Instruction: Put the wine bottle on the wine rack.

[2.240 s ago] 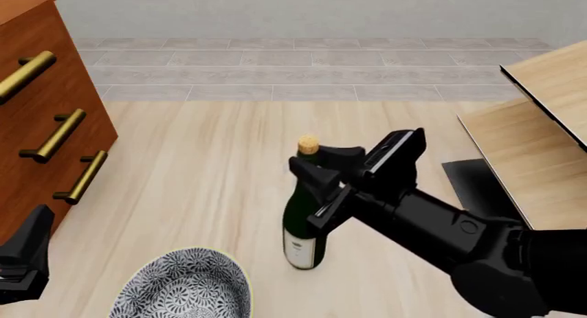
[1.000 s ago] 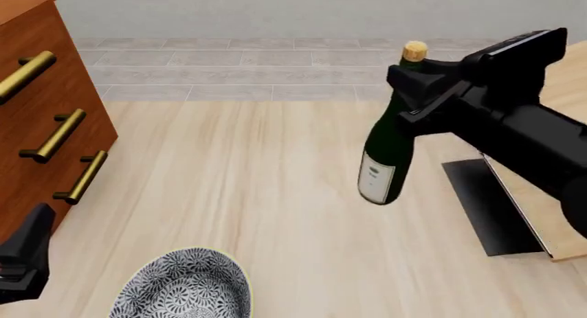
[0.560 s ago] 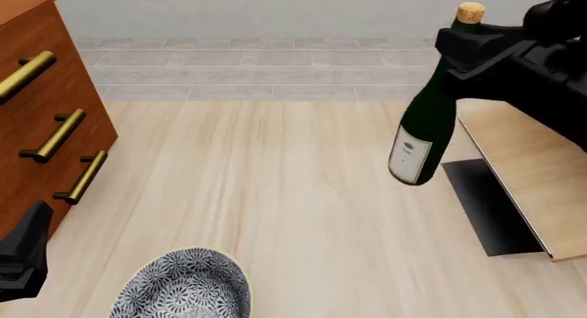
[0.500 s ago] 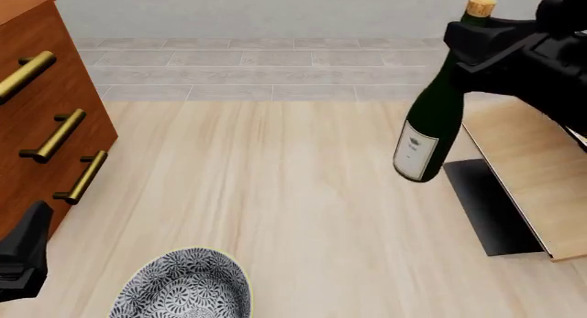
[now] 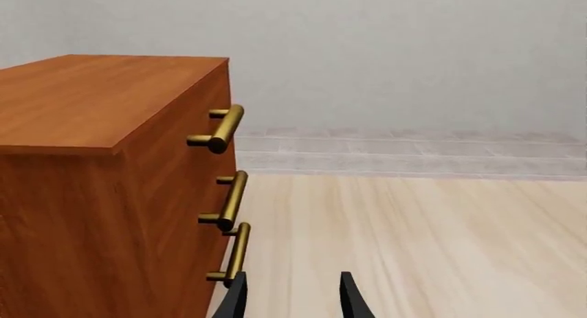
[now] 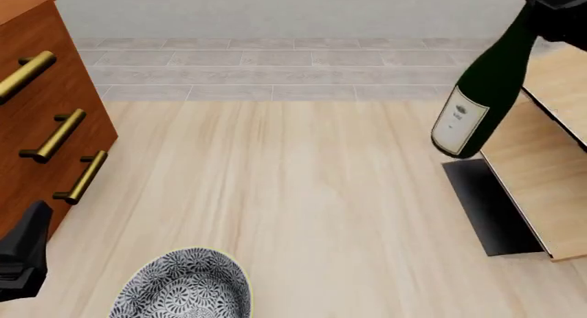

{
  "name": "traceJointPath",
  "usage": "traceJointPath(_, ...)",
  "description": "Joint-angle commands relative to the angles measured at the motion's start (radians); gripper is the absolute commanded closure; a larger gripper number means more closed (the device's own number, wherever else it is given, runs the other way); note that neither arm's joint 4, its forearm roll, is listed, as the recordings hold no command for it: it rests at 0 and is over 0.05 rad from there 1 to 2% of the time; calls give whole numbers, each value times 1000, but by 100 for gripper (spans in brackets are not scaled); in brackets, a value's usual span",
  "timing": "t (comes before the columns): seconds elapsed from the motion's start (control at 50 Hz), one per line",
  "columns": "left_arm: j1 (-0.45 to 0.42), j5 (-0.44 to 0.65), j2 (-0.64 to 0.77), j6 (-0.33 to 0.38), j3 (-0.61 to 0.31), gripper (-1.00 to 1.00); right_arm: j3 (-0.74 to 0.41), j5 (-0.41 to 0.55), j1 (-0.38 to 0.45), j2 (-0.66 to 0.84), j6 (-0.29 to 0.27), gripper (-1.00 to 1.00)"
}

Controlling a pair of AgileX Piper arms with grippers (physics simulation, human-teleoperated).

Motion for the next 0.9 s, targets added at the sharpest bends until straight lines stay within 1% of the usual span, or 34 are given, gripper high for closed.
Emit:
traceJointPath(0.02,-5,-1,0,-4,0,-100,-44,54,-60,-48,79,100)
traceJointPath(0.2,-10,0,0,-10,0,-100,-74,105,-105,-82,100,100)
traceJointPath(0.26,-14,-2,0,-11,0,-100,-97,119,-126,-77,91,100)
traceJointPath(0.32,-15,-4,0,-12,0,-100,-99,125,-126,-74,93,100)
traceJointPath(0.36,-16,-6,0,-10,0,-100,-106,139,-144,-79,94,100)
traceJointPath(0.48,-19,-10,0,-12,0,-100,-135,167,-182,-86,128,100)
traceJointPath(0.52,-19,-10,0,-11,0,-100,-139,176,-190,-93,118,100)
traceJointPath(0.62,-16,-12,0,-12,0,-100,-174,213,-210,-110,126,100)
traceJointPath(0.68,-18,-13,0,-12,0,-100,-183,227,-222,-115,118,100)
traceJointPath(0.9,-22,-13,0,-13,0,-100,-188,246,-269,-118,119,100)
